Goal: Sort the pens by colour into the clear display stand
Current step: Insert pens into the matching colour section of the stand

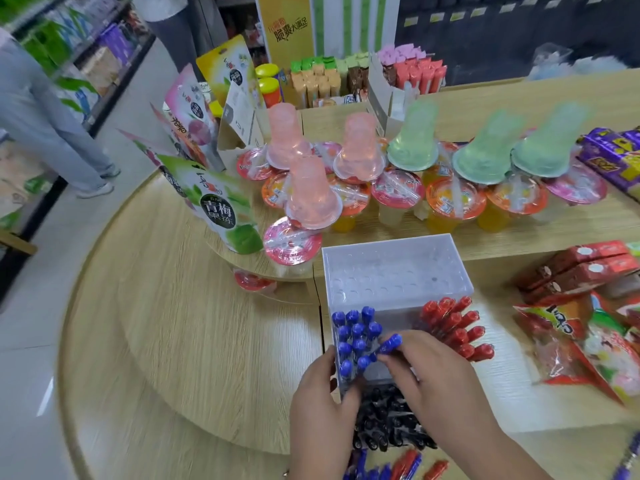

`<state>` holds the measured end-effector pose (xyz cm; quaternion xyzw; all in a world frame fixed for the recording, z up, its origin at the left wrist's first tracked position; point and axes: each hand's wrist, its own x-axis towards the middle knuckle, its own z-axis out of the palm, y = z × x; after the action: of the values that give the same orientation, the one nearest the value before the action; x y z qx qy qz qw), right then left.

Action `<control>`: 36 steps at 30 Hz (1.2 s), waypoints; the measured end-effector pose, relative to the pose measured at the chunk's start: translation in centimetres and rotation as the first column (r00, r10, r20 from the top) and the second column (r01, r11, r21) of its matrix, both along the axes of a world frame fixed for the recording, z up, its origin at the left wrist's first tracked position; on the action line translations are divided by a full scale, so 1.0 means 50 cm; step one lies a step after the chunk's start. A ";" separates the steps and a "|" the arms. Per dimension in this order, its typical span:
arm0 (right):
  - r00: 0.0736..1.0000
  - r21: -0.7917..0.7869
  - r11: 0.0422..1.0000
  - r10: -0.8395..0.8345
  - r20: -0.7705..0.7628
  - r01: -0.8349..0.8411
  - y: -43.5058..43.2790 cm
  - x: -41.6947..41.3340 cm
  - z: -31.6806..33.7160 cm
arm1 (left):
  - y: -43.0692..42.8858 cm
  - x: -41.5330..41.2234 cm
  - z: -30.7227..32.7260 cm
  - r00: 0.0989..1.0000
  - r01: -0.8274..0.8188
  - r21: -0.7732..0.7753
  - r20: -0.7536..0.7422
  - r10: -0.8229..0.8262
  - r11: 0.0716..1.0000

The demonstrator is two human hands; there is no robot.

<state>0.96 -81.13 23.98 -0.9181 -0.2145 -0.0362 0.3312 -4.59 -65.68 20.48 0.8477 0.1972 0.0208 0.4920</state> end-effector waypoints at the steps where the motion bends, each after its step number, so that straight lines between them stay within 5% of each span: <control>1: 1.000 -0.023 1.000 0.009 -0.006 -0.009 0.001 -0.001 -0.006 | -0.001 -0.001 0.004 1.000 0.012 0.017 -0.002 -0.012 1.000; 17: 0.997 -0.184 0.980 -0.073 0.000 0.072 0.032 -0.008 -0.032 | 0.000 -0.004 0.007 0.998 0.054 0.090 -0.028 -0.052 0.994; 23: 0.995 -0.123 0.989 -0.088 -0.046 0.082 -0.012 -0.054 0.001 | 0.029 -0.032 0.005 0.990 0.122 -0.162 -0.051 -0.132 0.979; 26: 0.993 -0.050 0.992 -0.118 -0.014 0.117 -0.067 -0.147 -0.013 | 0.054 -0.098 -0.007 0.999 -0.016 -0.197 -0.043 0.008 0.980; 28: 0.983 -0.015 0.991 -0.130 -0.126 0.129 -0.094 -0.222 -0.057 | 0.063 -0.160 -0.028 0.995 -0.091 -0.160 0.014 0.094 0.983; 31: 0.907 -0.061 0.981 -0.194 -0.373 0.185 -0.111 -0.319 -0.177 | 0.060 -0.259 -0.106 0.992 -0.128 -0.092 -0.028 0.126 0.988; 36: 0.568 -0.233 0.907 -0.403 -0.717 0.350 -0.093 -0.404 -0.394 | 0.021 -0.355 -0.315 0.959 0.006 0.034 -0.283 0.004 0.999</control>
<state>-19.26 -85.80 4.29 -0.8838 0.1411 0.2837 0.3443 -22.34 -64.63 4.75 0.8505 0.2646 -0.0973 0.4440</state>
